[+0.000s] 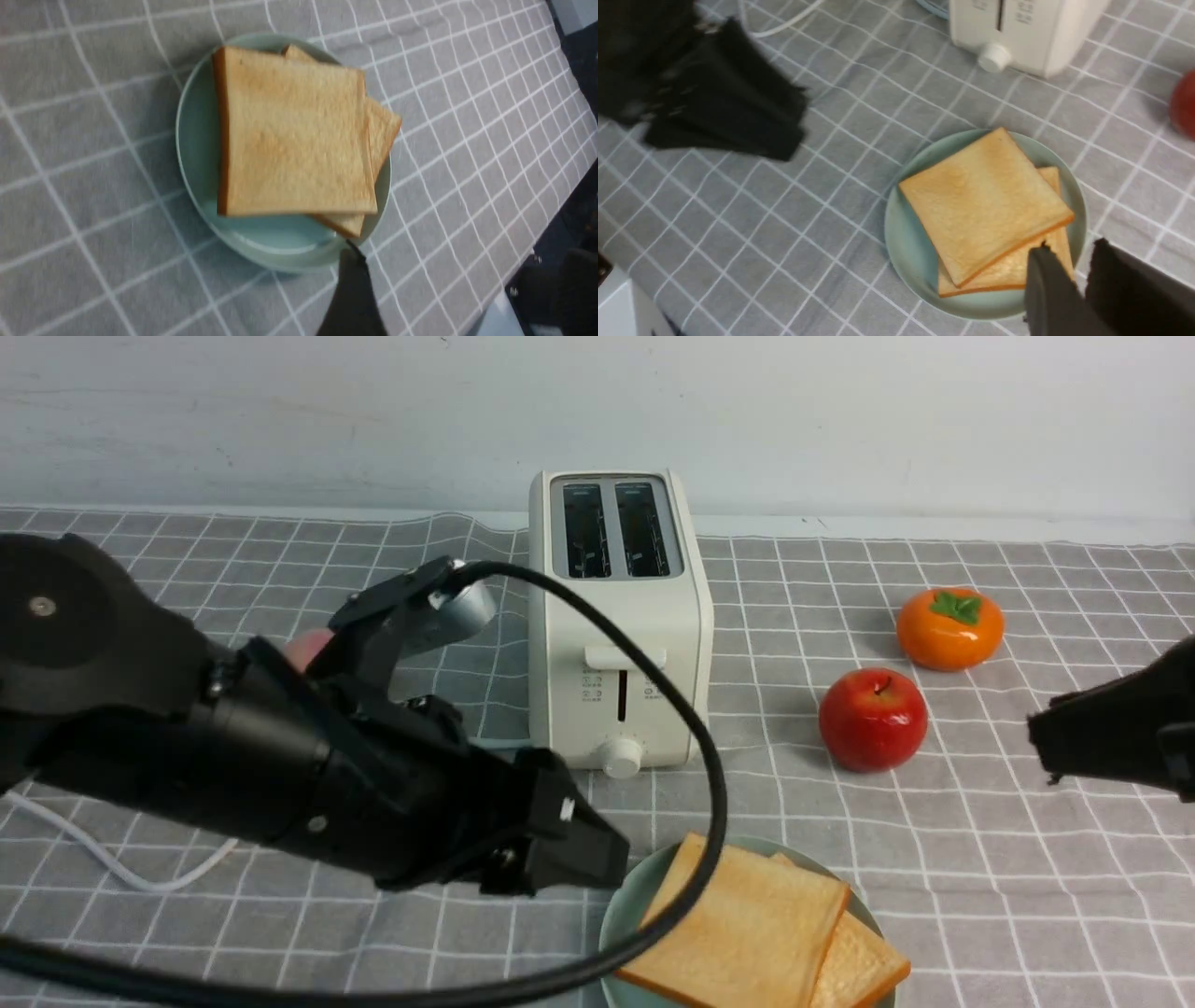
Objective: Take toasted bread from bread machine on grey coffee table place on plate.
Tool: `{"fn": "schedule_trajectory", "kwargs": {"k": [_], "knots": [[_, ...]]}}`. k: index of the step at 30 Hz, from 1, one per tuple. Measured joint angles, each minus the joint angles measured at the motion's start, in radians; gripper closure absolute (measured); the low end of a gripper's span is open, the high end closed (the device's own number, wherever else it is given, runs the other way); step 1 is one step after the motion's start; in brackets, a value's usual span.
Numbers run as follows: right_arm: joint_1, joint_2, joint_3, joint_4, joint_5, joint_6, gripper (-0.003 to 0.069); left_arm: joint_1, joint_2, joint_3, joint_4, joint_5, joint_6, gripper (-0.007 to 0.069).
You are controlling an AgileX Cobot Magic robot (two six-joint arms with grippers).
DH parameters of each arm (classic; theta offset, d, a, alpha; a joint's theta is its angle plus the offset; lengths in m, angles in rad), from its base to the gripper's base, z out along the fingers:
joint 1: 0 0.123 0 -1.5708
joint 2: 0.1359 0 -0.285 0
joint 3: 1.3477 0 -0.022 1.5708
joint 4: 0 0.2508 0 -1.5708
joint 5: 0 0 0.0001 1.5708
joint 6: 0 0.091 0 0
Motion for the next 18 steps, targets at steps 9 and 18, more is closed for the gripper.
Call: {"fn": "schedule_trajectory", "kwargs": {"k": [9, 18], "knots": [[0.000, -0.141, 0.163, -0.208, -0.104, 0.298, 0.0678, -0.008, -0.224, 0.001, 0.208, 0.220, -0.230, 0.0537], [0.000, -0.593, 0.561, -0.211, -0.442, 0.231, 0.0678, -0.008, -0.558, 0.089, 0.397, 0.266, -0.513, 0.0638]]}}
